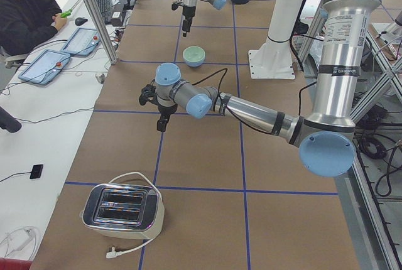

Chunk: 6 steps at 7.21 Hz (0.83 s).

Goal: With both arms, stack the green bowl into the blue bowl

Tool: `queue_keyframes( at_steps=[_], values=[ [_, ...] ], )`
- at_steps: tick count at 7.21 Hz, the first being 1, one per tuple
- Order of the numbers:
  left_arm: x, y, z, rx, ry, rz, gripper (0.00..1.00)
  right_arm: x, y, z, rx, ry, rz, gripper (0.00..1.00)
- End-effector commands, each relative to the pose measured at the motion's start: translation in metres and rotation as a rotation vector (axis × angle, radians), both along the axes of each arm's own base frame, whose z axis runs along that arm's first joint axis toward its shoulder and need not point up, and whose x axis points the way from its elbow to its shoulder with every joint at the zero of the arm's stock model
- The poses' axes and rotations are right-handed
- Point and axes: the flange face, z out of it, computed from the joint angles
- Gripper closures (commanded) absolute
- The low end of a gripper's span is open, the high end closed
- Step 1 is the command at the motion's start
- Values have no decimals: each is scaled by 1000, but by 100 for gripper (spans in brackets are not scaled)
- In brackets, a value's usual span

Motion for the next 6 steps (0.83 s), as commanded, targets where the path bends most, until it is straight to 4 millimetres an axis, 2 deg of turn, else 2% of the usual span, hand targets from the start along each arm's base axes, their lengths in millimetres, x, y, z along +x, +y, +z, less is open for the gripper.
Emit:
queue_keyframes(
  at_steps=[1,3,4,5,6],
  values=[
    [-23,-6,12,18,-19,-4,2,95,-48,57,65,48,-36,0],
    [-56,-14,44,39,-38,16,2,168,-67,107,99,76,-60,0],
    [-70,-16,57,44,-39,24,2,220,-68,138,89,60,-71,0],
    [-75,-16,59,42,-35,19,2,268,-62,170,107,71,-71,0],
    [-80,-16,58,46,-34,11,2,301,-54,205,130,105,-83,0]
  ],
)
